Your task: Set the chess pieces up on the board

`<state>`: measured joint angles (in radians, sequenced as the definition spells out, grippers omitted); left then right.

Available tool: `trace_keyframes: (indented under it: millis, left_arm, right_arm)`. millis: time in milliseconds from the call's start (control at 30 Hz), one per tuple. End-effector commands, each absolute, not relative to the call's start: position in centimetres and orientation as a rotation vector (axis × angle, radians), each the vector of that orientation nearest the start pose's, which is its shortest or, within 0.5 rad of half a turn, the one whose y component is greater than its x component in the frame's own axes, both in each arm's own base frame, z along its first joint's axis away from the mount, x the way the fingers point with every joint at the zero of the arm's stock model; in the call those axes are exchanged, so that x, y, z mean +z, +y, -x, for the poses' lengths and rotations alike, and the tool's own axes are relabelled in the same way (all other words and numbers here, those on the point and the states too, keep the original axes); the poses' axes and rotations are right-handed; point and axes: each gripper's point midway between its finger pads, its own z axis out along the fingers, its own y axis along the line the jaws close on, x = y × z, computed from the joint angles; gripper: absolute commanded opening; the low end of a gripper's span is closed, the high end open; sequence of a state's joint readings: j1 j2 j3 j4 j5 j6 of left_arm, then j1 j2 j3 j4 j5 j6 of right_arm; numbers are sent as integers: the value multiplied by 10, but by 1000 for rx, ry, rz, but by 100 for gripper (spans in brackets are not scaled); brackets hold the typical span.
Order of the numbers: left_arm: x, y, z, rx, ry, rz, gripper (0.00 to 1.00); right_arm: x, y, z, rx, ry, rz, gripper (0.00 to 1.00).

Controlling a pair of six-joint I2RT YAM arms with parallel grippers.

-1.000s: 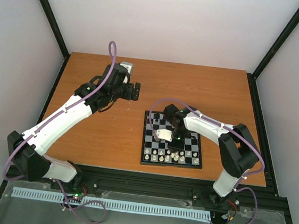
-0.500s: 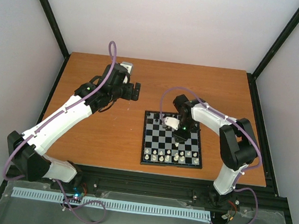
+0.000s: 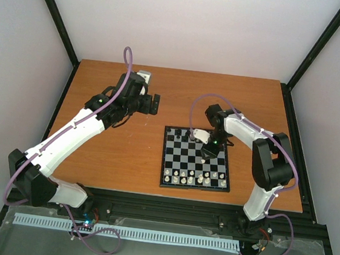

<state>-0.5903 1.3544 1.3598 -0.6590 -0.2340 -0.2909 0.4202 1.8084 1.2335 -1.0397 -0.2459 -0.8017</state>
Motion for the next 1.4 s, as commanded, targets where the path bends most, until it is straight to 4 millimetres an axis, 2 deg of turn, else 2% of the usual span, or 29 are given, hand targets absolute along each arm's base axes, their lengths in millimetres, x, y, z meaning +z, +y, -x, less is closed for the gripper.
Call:
trace_keyframes:
  millis: [0,100,233,400,500,833,1167,1367]
  left_arm:
    - [291,-191,-356,-240,2190,-213,100]
    - [290,-191,-356,-242,2192,-215,100]
    - [289,-192,-356,-247,2193,-217,100]
    - [287,-194,-357,-251,2200,-223,100]
    - [287,-193,-357,-248,2201,-222,100]
    - [286,-194,-357,-246,2203,-229,100]
    - [287,-196,-356,-263,2202,-236,100]
    - [286,-198,-355,-274,2205,-241,100]
  right_arm:
    - [70,163,-263,368,2398,1909,33]
    - [79,161,-260,340,2257,2009,36]
    - [81,154,-270,167,2035,2125,38]
    - [86,155,-266,19,1561,2324,42]
    - [83,157,-264,-50,1410,2410,43]
    - [58,160,-267,-59,1401,2555,38]
    - [42,165,-274,-86,1427,2604,37]
    - [32,163,-273,-71,1465,2641,32]
